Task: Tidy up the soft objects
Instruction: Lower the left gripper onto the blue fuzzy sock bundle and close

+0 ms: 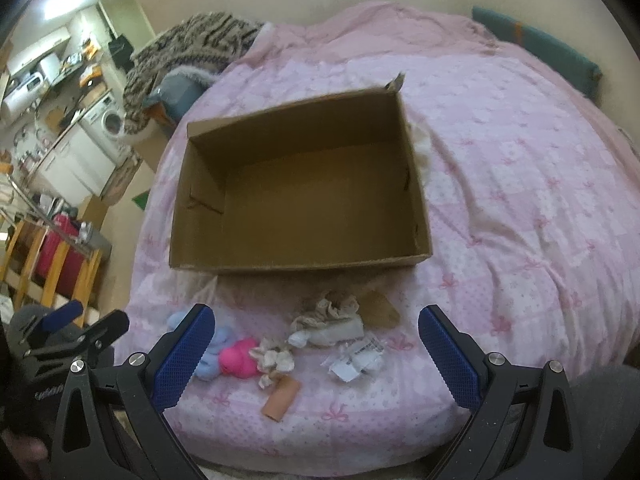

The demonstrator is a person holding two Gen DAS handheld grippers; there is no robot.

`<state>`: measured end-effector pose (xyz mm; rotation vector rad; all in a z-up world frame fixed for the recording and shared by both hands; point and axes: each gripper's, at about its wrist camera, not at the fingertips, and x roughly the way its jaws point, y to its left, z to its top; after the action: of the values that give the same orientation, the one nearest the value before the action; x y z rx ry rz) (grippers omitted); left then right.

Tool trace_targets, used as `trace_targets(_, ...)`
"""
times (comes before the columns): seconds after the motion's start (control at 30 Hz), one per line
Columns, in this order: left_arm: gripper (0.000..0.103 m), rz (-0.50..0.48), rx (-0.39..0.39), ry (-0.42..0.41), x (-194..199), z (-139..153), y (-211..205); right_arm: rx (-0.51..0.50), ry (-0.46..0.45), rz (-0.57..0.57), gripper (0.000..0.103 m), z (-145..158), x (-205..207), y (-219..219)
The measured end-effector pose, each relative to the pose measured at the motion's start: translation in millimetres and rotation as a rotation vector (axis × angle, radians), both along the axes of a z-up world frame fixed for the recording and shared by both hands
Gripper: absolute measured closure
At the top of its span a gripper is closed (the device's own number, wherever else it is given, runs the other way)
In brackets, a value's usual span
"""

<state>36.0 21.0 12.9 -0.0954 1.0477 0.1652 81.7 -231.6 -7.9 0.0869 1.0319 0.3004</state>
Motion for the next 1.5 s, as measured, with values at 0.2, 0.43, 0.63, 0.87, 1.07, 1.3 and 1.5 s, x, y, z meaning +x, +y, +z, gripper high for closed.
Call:
trace_targets(0.2, 0.000, 0.025, 0.007, 0.126, 18, -22, 9, -0.030, 0.165, 0.065, 0.000, -35, 9, 7)
trace_targets(0.43, 0.000, 0.052, -0.048, 0.246, 44, -44, 24, -0.003, 0.192, 0.010, 0.000, -66, 12, -6)
trace_targets(0.63, 0.000, 0.059, -0.143, 0.374, 62, -79, 26, 0.052, 0.249, -0.082, 0.000, -77, 21, -23)
trace_targets(0.87, 0.000, 0.090, -0.178, 0.456, 71, -117, 17, 0.039, 0.260, -0.076, 0.000, -84, 24, -20)
trace_targets(1.07, 0.000, 0.064, -0.170, 0.533, 69, -159, 9, 0.013, 0.253, -0.065, 0.000, -85, 24, -17)
trace_targets(1.3, 0.044, 0.048, -0.228, 0.504, 64, -177, 18, 0.014, 0.259, -0.070, 0.000, -87, 24, -17)
trace_targets(1.5, 0.071, 0.001, -0.259, 0.460, 62, -177, 5, -0.001, 0.258, -0.059, 0.000, -88, 24, -14)
